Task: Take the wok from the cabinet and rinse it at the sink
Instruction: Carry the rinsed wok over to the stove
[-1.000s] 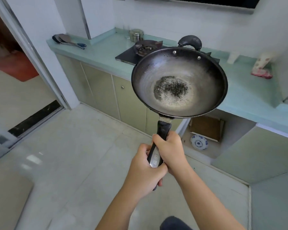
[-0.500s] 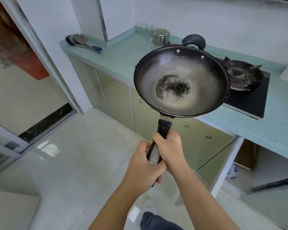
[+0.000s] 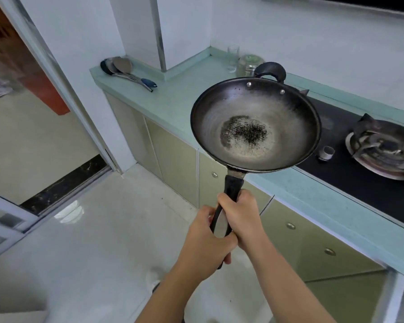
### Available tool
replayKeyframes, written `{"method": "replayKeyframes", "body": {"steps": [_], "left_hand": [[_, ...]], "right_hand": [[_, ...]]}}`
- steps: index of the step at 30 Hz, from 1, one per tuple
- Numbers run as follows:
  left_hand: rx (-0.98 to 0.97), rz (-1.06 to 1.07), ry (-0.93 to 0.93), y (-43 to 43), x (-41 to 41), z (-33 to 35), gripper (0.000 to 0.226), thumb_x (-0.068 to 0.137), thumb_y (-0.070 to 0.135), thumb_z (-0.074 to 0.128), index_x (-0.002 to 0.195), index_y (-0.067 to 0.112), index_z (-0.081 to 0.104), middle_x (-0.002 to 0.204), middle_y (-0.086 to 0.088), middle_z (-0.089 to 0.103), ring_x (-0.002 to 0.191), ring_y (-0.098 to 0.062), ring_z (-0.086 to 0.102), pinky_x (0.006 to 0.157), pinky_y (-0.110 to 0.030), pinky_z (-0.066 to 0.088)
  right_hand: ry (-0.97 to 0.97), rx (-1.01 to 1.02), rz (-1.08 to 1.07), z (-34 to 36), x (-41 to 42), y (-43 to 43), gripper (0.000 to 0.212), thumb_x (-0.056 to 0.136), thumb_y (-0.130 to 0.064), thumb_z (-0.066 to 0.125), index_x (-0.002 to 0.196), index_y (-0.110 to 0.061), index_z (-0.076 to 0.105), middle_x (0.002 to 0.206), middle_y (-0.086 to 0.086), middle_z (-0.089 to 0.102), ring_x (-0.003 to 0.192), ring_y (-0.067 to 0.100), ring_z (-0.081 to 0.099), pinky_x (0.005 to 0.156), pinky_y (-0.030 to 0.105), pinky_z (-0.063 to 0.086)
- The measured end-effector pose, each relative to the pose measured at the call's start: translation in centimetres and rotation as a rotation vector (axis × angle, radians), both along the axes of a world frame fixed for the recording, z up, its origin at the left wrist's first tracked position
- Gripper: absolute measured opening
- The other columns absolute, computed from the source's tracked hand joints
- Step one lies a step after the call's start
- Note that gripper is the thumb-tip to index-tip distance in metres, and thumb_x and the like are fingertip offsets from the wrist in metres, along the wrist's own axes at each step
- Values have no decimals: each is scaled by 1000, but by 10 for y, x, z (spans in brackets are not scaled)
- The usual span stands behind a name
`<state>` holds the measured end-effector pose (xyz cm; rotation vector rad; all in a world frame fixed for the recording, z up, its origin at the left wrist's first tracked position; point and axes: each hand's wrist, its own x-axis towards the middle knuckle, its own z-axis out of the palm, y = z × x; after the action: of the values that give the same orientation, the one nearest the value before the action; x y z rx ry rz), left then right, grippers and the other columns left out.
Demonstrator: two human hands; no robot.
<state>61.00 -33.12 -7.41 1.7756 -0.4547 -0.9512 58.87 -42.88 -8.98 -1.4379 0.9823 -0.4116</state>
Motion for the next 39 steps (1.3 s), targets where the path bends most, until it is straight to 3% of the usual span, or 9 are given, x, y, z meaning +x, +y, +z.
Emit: {"method": "replayKeyframes", "body": {"steps": [6,18,29,35,39], "left_hand": [[10,-32,-46,-12,95,-2,22,78,3,60,89,18,47,67,-4,57,36,-9,50,37,-21,37],[-13,-138,-10,-33,299,-5,21,77,0,56,90,13,46,46,-3,52,29,-9,42,34,-20,30],[-17,-119,85,-87,383,-22,23,76,3,57,91,17,46,46,1,53,33,-8,46,37,-21,34],[-7,-49,97,-150,413,-32,21,79,3,60,87,15,44,62,-3,55,35,-8,49,36,-19,37],[5,3,122,-200,426,-39,21,79,5,61,88,13,44,60,-3,56,36,-9,51,39,-23,39]], "right_hand": [[8,38,-28,-5,93,-11,27,73,-6,53,58,-12,32,53,4,34,55,22,40,53,32,34],[67,-1,-113,-3,286,-30,34,75,-3,53,53,-13,28,51,4,32,52,20,35,45,24,29],[158,-9,-86,-17,373,-85,18,76,-8,55,64,-7,42,62,13,45,56,22,46,48,27,36],[213,-57,3,-28,408,-149,19,78,-7,55,63,-5,44,59,11,47,39,8,43,37,16,35],[250,-45,34,-35,427,-198,18,79,-9,56,65,-5,46,61,12,49,50,17,45,47,25,38]]}}
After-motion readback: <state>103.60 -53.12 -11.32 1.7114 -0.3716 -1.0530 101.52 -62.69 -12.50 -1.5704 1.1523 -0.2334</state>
